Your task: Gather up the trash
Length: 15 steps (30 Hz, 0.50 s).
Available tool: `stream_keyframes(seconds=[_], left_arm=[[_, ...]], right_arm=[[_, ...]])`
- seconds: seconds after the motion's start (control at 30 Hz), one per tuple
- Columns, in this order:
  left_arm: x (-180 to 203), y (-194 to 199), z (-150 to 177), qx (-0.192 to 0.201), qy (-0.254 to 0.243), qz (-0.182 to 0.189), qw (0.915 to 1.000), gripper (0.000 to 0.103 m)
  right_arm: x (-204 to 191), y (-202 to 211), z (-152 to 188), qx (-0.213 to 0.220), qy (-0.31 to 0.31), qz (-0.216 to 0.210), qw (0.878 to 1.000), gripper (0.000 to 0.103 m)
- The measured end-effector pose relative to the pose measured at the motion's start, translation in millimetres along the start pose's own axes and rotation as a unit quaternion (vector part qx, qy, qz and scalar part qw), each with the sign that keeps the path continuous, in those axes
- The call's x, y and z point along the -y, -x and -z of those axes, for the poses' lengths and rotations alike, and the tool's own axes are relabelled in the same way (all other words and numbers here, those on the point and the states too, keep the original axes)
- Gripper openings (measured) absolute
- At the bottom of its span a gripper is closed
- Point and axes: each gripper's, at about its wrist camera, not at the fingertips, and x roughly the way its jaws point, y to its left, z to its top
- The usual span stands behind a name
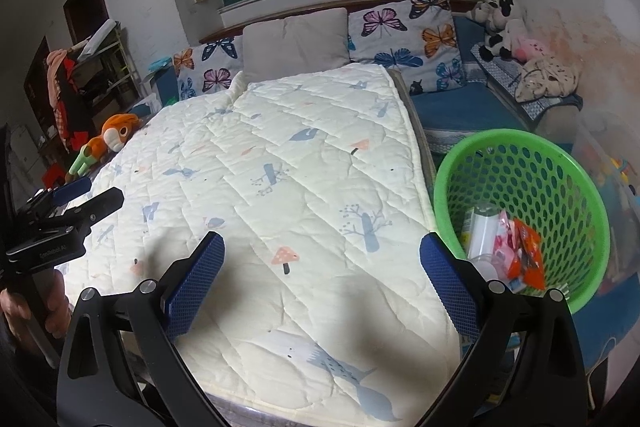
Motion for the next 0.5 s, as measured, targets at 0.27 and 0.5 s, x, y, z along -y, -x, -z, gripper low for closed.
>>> stream_keyframes(seconds=[0.27, 0.5], left_arm=[[-1.3, 3.4, 1.6, 0.003, 0.002, -0.001, 1.0, 0.096], [-1.7, 3.6, 1.2, 0.004, 0.003, -0.001, 1.0, 0.096]], right_arm=[[-3.9, -1.9, -1.6, -0.001, 0.006, -0.003, 1.0, 0.097], [-6.0, -2.5, -1.0, -0.001, 0.008, -0.004, 1.0, 0.097]])
